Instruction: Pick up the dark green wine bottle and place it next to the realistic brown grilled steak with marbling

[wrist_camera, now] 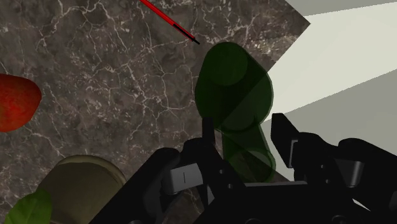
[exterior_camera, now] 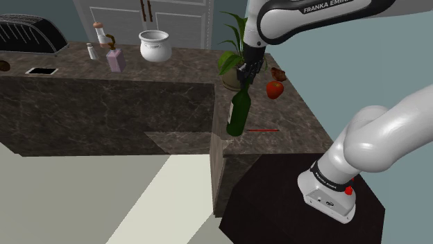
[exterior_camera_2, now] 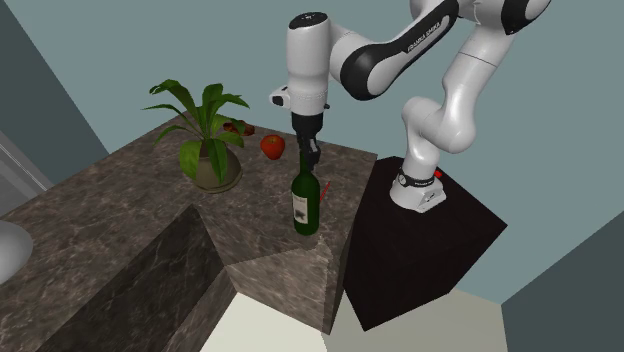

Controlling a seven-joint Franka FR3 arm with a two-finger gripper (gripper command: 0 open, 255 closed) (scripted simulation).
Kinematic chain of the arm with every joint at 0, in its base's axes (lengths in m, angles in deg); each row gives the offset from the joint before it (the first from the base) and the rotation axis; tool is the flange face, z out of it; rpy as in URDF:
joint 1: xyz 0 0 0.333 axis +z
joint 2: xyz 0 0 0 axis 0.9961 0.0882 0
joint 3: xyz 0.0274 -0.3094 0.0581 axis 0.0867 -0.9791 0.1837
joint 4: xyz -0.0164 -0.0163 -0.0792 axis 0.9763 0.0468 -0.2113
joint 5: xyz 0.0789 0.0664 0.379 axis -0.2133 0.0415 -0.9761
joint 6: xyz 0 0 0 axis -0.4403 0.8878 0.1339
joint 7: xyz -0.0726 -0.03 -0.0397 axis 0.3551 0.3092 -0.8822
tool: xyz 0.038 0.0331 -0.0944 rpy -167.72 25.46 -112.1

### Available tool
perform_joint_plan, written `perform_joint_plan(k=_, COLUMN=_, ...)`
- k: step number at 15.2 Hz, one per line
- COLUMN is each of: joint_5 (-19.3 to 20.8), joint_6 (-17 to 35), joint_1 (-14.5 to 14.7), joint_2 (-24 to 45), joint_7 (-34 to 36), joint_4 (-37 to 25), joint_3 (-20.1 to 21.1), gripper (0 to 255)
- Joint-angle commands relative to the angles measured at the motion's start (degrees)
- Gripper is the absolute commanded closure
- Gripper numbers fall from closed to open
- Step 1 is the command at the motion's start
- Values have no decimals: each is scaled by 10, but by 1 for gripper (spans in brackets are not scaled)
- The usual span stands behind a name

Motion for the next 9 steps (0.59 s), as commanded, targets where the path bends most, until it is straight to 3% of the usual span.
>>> perform_joint_plan(k=1, joint_5=0, joint_6=0, joint_1=0, joint_2=0, joint_7=0, joint_4=0, joint_3=0, gripper=255)
perform_joint_plan(k=9, joint_5=-2, joint_6=-56, joint_1=0, joint_2=-12, joint_7=-3, joint_4=-44, joint_3=0, gripper=255)
